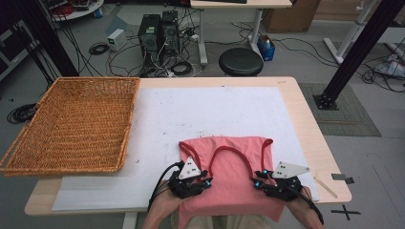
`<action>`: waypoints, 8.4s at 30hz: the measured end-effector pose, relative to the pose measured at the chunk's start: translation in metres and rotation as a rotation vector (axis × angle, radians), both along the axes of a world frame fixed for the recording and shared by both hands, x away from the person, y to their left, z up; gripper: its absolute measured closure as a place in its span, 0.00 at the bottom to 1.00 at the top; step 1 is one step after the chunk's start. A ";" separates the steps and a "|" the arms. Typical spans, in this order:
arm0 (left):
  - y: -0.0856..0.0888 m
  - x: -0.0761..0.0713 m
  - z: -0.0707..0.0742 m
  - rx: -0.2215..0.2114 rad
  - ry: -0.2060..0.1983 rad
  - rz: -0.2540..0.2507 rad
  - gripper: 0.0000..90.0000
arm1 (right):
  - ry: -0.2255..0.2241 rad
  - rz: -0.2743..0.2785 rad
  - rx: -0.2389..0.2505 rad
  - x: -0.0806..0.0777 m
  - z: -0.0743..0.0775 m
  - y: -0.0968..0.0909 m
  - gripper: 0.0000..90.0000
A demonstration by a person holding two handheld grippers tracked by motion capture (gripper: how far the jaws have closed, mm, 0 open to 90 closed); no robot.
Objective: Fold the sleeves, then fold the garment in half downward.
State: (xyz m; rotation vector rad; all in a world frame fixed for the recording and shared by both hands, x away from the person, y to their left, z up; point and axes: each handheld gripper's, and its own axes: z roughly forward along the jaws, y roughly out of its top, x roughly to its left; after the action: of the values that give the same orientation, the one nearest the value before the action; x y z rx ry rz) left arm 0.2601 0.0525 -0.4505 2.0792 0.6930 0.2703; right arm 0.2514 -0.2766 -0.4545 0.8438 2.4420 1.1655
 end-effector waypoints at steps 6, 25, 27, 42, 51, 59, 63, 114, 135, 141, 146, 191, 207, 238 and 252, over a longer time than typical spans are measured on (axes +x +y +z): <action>0.009 -0.003 0.003 -0.026 0.016 -0.001 0.96 | 0.020 -0.022 0.104 0.001 0.004 -0.008 0.98; 0.018 -0.016 0.000 -0.036 0.055 -0.040 0.91 | 0.079 0.016 0.154 -0.017 -0.005 -0.020 0.84; 0.020 -0.017 0.001 -0.045 0.037 -0.035 0.74 | 0.069 0.016 0.164 -0.017 -0.003 -0.021 0.69; 0.037 -0.005 0.022 -0.061 -0.097 0.168 0.31 | -0.072 -0.185 0.142 -0.006 0.009 -0.023 0.24; 0.042 0.001 0.026 -0.073 -0.106 0.221 0.31 | -0.078 -0.208 0.140 0.000 0.011 -0.024 0.24; 0.048 0.000 0.024 -0.066 -0.101 0.239 0.31 | -0.078 -0.219 0.145 0.001 0.010 -0.024 0.24; 0.050 -0.001 0.023 -0.064 -0.084 0.255 0.31 | -0.075 -0.221 0.139 0.001 0.008 -0.025 0.24; 0.043 0.091 0.003 0.114 0.054 0.397 0.54 | -0.074 -0.213 0.111 0.000 0.009 -0.020 0.24; 0.038 0.083 0.002 0.104 0.035 0.345 0.86 | -0.069 -0.218 0.094 0.006 0.013 -0.021 0.24; 0.036 0.083 0.001 0.096 0.034 0.353 0.89 | -0.058 -0.230 0.082 0.015 0.017 -0.024 0.25; 0.039 0.081 -0.001 0.084 0.023 0.346 0.89 | -0.069 -0.276 0.069 0.031 0.022 -0.028 0.28; 0.041 0.082 -0.001 0.057 0.037 0.348 0.88 | 0.092 -0.308 0.027 0.114 0.003 -0.032 0.84; 0.038 0.077 0.000 0.063 0.007 0.373 0.90 | 0.078 -0.296 0.014 0.109 0.005 -0.029 0.92; 0.058 0.129 0.073 -0.022 -0.081 0.449 0.90 | -0.002 -0.327 0.098 0.153 0.082 -0.013 0.91; 0.063 0.168 0.072 -0.055 -0.038 0.501 0.90 | 0.000 -0.354 0.071 0.197 0.081 -0.008 0.91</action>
State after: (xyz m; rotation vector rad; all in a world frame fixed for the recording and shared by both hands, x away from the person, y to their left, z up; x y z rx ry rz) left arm 0.4286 0.1152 -0.3786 1.8165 1.1792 0.5611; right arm 0.4481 -0.2844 -0.3739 1.2359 2.1433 1.1191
